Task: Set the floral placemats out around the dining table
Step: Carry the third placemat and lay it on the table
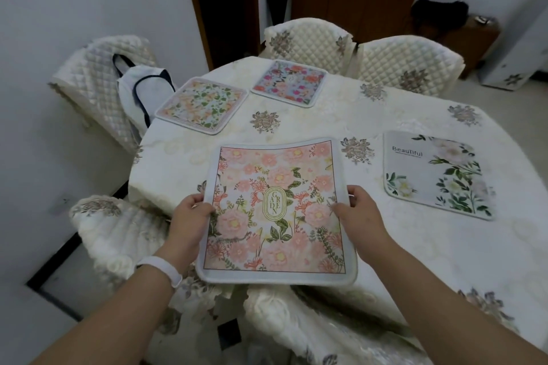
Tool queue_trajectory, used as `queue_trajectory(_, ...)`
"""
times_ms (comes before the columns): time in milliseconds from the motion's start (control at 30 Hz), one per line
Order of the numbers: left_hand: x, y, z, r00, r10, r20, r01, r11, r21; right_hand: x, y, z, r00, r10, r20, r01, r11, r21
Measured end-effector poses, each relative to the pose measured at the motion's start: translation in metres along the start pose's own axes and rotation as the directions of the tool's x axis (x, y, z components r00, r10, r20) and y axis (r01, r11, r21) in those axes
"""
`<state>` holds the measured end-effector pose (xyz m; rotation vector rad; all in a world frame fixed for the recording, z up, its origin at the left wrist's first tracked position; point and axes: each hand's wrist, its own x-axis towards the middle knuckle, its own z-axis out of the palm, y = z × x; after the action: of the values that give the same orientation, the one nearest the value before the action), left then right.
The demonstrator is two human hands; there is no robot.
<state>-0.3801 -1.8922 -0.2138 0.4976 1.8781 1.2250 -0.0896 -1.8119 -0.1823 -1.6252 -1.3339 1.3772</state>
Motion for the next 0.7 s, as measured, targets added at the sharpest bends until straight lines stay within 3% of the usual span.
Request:
queue_trajectory(267, 0.001, 0.016, -0.012, 0.994, 0.053, -0.091, -0.053, 0.999, 0.007, 0.011, 0.000, 0.012, 0.999, -0.032, 0.037, 0.030, 0.999, 0.033)
queue_trajectory(700, 0.118, 0.037, -0.050, 0.997, 0.067, 0.028, -0.070, 0.990, 0.120, 0.060, -0.003, 0.113, 0.993, 0.091, -0.078, -0.087, 0.995, 0.049)
